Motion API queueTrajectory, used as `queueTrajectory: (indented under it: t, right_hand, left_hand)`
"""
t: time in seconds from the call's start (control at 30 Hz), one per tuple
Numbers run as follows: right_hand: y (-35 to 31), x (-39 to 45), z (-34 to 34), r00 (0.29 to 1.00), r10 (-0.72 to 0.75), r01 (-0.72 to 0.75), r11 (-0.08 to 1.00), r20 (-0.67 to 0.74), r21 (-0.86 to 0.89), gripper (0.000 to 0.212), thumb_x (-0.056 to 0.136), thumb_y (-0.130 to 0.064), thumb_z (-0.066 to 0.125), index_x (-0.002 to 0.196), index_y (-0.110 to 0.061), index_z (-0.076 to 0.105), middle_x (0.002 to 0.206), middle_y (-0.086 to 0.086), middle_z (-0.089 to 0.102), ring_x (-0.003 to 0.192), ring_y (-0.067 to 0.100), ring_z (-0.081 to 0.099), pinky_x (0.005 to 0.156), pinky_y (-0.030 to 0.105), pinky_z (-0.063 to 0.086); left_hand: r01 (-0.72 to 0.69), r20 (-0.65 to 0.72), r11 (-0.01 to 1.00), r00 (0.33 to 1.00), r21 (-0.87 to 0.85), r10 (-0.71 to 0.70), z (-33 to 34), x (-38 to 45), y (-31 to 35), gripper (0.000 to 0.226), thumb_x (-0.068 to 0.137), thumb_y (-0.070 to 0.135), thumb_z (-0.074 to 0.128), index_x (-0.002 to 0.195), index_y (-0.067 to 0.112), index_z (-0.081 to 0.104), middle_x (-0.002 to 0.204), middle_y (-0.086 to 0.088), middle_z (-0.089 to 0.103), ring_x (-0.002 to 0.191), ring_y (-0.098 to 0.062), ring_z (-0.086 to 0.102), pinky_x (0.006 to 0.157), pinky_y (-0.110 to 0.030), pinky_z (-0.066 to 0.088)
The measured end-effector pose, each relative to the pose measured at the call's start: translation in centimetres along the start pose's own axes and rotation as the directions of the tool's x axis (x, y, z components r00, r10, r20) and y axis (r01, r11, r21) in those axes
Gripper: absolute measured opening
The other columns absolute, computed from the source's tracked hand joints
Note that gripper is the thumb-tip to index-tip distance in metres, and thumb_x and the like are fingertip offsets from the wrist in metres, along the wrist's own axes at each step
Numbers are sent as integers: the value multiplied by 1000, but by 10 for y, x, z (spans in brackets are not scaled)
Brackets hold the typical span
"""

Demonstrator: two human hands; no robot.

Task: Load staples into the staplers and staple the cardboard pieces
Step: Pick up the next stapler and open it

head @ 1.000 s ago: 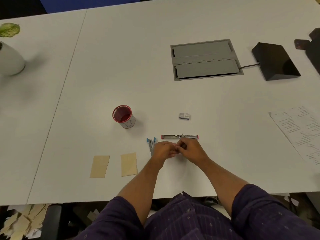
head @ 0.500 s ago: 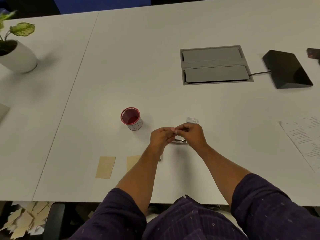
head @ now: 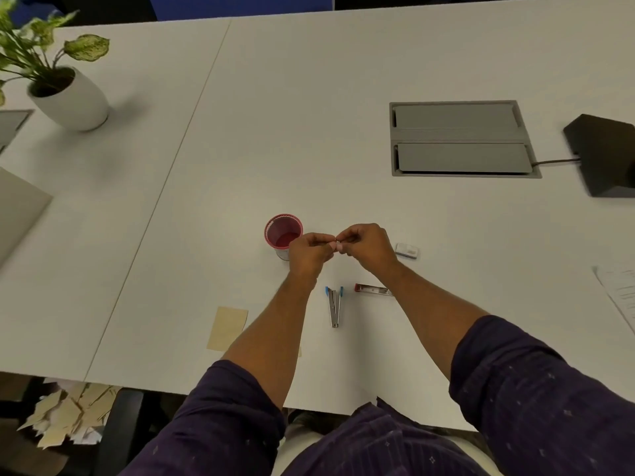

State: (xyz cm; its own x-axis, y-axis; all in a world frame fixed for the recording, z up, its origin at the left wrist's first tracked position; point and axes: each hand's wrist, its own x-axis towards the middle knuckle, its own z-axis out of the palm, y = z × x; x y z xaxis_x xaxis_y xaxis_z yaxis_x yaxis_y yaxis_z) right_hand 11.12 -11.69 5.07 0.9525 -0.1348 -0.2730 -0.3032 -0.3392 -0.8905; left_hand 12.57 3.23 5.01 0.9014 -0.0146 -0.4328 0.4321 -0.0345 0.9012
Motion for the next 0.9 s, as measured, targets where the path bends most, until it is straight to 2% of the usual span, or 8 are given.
queueTrajectory:
  t: [0.13, 0.27, 0.33, 0.43, 0.5, 0.7, 0.77, 0.9]
  right_hand:
    - [-16, 15, 17, 998, -20, 24, 998, 64, -65, 16, 79, -10, 86, 92, -6, 78, 76, 6, 75, 67, 11, 70, 65, 18, 52]
    - [-31, 29, 32, 991, -43, 61, 988, 127, -145, 14, 82, -15, 84, 92, -7, 78, 75, 4, 76, 65, 11, 72, 67, 20, 57]
    - [-36, 35, 41, 987, -56, 86, 978, 153, -192, 10, 83, -16, 82, 88, -9, 78, 74, 2, 75, 68, 14, 73, 68, 22, 57]
    - [-43, 42, 56, 988, -71, 104, 963, 139, -248, 5, 85, -15, 80, 83, -14, 75, 70, -5, 70, 67, 11, 71, 68, 20, 53]
    - [-46, 46, 65, 991, -82, 108, 959, 109, -261, 4, 85, -13, 79, 86, -14, 76, 73, -5, 69, 72, 12, 71, 73, 23, 55]
    - [-46, 51, 87, 994, -92, 106, 947, 59, -302, 10, 86, -9, 74, 92, -17, 77, 91, 1, 76, 84, 15, 70, 81, 27, 56]
    - [-45, 52, 92, 995, -88, 100, 941, 54, -323, 13, 86, -8, 72, 94, -17, 77, 95, 3, 76, 84, 15, 69, 80, 26, 56]
    - [-45, 51, 97, 996, -76, 88, 940, 48, -330, 15, 88, -8, 71, 98, -17, 77, 100, 4, 76, 90, 18, 70, 85, 30, 58]
  left_hand:
    - [-35, -82, 999, 996, 6, 36, -19, 5, 3, 20, 82, -5, 74, 101, -5, 71, 96, -19, 74, 87, -28, 72, 80, -31, 61]
    - [-56, -195, 998, 979, 25, 59, -38, 12, 4, 19, 79, 1, 78, 98, 3, 76, 90, -9, 75, 82, -15, 74, 75, -24, 60]
    - [-77, -262, 991, 959, 113, 105, -44, 14, 4, 17, 79, 9, 80, 96, 9, 78, 88, -1, 76, 77, -5, 71, 70, -17, 57]
    - [-94, -365, 940, 905, 328, 218, -49, 14, 2, 13, 84, 15, 75, 96, 19, 79, 93, 1, 77, 86, -13, 71, 78, -19, 54]
    - [-90, -402, 880, 865, 466, 301, -51, 10, -2, 15, 87, 17, 70, 98, 25, 78, 97, 4, 77, 89, -15, 71, 75, -20, 52]
    - [-167, -307, 659, 783, 733, 540, -64, 3, -22, 15, 84, 15, 75, 97, 22, 80, 121, 2, 71, 106, -20, 69, 82, -31, 54]
    - [-145, -314, 666, 796, 731, 518, -67, 2, -27, 17, 84, 14, 76, 100, 21, 80, 123, -2, 71, 108, -23, 69, 86, -33, 54]
    - [-141, -335, 714, 810, 686, 481, -69, -1, -30, 23, 84, 13, 77, 105, 20, 79, 121, 1, 72, 102, -21, 71, 85, -21, 45]
